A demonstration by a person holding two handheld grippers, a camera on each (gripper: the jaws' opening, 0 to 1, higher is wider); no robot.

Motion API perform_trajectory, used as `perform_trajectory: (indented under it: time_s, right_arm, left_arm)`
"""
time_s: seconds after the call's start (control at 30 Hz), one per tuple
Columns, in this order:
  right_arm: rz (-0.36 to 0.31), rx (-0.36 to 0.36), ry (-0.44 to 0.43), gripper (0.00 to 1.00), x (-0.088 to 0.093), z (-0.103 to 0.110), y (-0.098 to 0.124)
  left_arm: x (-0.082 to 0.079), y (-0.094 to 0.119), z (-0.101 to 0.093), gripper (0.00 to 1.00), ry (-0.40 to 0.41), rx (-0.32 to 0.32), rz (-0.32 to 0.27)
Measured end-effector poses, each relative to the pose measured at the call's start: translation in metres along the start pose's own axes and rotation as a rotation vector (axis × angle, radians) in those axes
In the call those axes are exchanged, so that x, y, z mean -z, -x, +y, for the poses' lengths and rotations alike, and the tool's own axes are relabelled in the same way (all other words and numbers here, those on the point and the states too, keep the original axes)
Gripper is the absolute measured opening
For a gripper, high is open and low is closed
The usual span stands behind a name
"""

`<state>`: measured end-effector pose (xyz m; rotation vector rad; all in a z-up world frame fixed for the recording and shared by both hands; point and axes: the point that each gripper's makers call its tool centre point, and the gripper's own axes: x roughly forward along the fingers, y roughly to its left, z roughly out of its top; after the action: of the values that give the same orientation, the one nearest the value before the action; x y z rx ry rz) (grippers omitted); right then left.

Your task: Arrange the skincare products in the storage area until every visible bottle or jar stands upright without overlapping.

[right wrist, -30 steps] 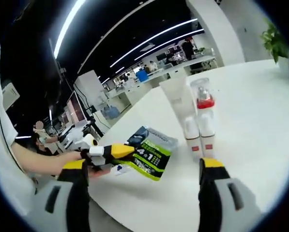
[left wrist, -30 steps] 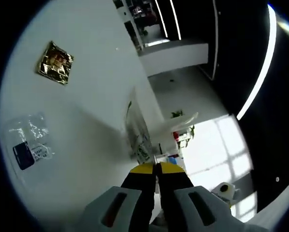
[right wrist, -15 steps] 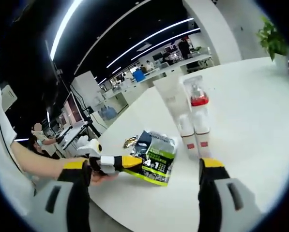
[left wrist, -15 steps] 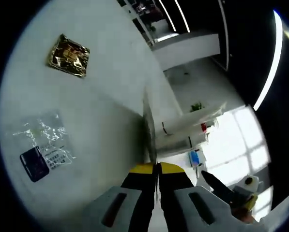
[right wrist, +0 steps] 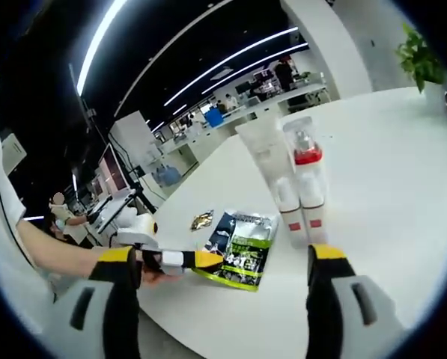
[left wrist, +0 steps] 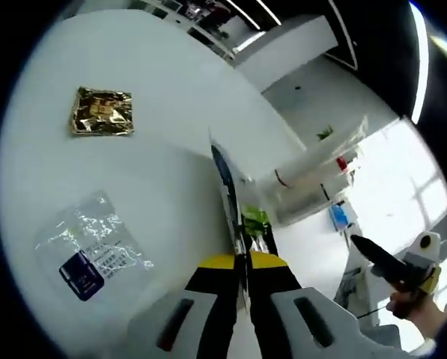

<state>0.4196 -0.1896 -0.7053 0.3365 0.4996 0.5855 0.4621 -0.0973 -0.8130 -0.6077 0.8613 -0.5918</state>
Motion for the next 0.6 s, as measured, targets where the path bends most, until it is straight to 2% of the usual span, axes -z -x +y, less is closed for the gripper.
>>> perform_trajectory:
  time_s: [0.03, 0.17, 0.37, 0.47, 0.6]
  right_arm:
    - [0.0, 0.0, 0.0, 0.95, 0.0, 0.0, 0.0]
    - [0.0, 0.002, -0.005, 0.94, 0.0, -0.001, 0.001]
    - [-0.002, 0.005, -0.009, 0.94, 0.0, -0.002, 0.001]
    - [0.0, 0.006, -0.01, 0.94, 0.001, -0.002, 0.001]
    - [0.002, 0.004, -0.01, 0.94, 0.002, -0.001, 0.002]
  left_arm:
    - [-0.001, 0.0, 0.0, 0.01, -0.048, -0.007, 0.005]
    - [-0.001, 0.001, 0.0, 0.04, -0.159, -0.03, 0.025]
    - [0.001, 0.003, -0.001, 0.09, -0.297, -0.054, 0.05]
    - [0.002, 0.005, 0.005, 0.13, -0.393, -0.094, 0.068]
    - [0.001, 0.008, 0.009, 0.16, -0.46, -0.115, 0.077]
